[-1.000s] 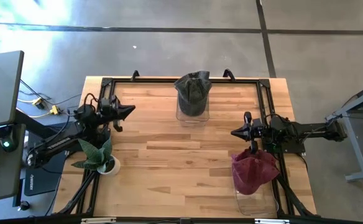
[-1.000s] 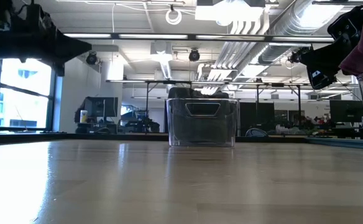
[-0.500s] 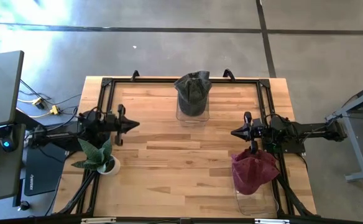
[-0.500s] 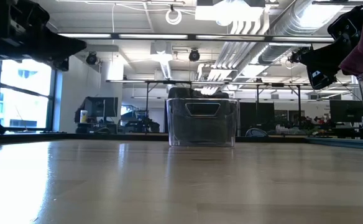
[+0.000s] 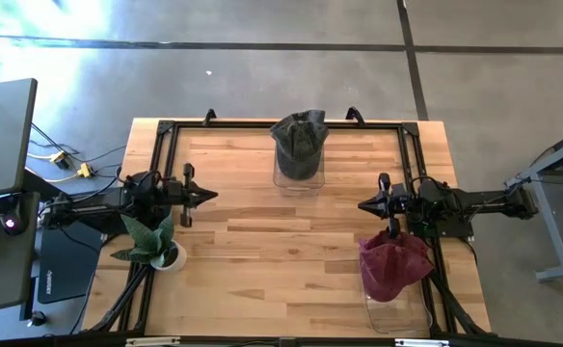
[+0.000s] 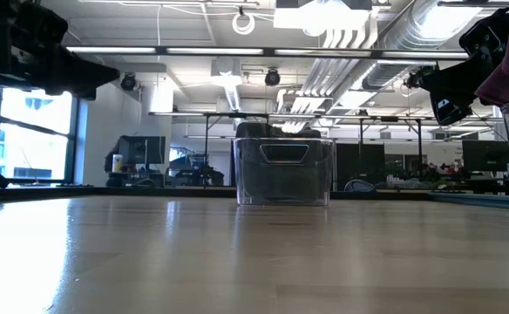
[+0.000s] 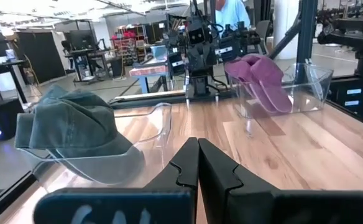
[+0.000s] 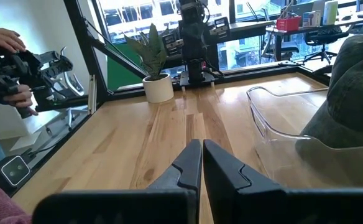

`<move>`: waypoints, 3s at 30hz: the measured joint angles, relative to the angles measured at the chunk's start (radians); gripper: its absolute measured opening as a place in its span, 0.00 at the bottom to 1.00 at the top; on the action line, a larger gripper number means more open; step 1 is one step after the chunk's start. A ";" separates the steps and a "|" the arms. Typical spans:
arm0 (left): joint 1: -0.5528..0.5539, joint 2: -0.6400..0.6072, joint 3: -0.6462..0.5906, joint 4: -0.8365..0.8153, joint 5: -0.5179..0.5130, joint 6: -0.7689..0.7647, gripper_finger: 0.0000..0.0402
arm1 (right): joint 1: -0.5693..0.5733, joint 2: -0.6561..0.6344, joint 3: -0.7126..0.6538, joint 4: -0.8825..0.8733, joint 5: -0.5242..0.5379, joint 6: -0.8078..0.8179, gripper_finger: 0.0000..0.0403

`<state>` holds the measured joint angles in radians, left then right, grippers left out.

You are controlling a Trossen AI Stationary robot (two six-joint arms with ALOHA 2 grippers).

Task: Pick & Place hat
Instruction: Return to Home Position

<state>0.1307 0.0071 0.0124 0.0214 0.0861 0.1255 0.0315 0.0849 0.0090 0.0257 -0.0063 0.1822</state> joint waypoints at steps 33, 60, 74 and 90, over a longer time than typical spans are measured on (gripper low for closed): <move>-0.010 -0.001 0.000 -0.010 -0.092 0.140 0.00 | 0.000 0.000 0.000 0.001 0.000 0.000 0.03; -0.183 0.000 0.000 -0.011 -0.076 0.132 0.00 | 0.000 0.000 0.000 0.001 0.000 0.000 0.03; -0.183 0.000 0.000 -0.012 -0.078 0.131 0.00 | 0.000 0.000 0.000 0.001 0.000 0.000 0.03; -0.183 0.000 0.000 -0.012 -0.078 0.131 0.00 | 0.000 0.000 0.000 0.001 0.000 0.000 0.03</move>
<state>-0.0528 0.0071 0.0120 0.0097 0.0082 0.2565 0.0316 0.0849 0.0090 0.0265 -0.0063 0.1818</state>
